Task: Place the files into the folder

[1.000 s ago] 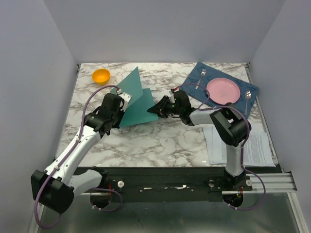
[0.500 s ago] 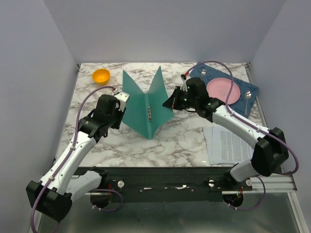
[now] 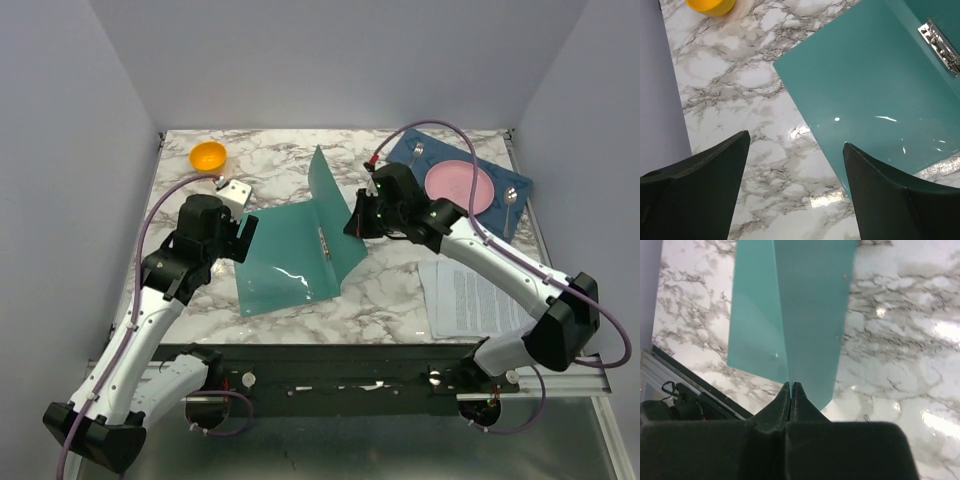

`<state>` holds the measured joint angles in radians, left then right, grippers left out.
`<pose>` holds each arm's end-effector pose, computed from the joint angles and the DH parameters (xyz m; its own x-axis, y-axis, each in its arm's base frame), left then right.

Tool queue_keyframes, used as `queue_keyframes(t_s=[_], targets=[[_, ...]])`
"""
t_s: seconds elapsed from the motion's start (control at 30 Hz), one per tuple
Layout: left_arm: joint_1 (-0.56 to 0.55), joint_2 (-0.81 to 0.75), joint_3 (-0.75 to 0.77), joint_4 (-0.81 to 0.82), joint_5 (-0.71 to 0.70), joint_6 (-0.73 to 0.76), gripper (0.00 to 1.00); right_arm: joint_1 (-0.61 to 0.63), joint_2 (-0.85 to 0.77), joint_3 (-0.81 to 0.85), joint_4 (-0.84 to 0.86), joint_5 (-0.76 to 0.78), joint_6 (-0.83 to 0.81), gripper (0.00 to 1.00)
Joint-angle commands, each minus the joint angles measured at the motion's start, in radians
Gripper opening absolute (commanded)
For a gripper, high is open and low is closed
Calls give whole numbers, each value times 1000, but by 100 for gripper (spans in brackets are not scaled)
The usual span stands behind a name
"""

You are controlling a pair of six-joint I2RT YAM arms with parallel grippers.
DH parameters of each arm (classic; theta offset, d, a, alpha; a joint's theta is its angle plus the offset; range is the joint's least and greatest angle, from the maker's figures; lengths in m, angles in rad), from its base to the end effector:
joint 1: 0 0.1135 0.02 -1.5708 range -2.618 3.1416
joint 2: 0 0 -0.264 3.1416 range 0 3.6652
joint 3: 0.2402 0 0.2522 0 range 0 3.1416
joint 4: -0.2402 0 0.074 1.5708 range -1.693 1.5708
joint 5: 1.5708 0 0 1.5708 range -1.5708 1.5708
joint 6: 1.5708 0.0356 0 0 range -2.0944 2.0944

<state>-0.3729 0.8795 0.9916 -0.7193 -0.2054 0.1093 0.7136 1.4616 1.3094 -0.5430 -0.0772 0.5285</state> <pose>0.1682 -0.0580 0.3418 -0.5063 0.3127 -0.8037 0.2574 0.9442 0.2053 0.2451 0.2158 0.3280 -0.7698 -0.0015 -0.6382 -0.3580 0.8289 0.4299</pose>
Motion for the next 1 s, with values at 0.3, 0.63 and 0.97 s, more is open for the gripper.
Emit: queue_keyframes(t_s=[0.3,0.63,0.97], targets=[[6,50,35,0,47,69,90,-2,-179,-485,21,185,289,1],[6,107,-11,18,74,75,90,10,-234,-673,55,257,487,1],[6,138,-16,35,78,76,90,30,-175,-662,86,269,585,1]])
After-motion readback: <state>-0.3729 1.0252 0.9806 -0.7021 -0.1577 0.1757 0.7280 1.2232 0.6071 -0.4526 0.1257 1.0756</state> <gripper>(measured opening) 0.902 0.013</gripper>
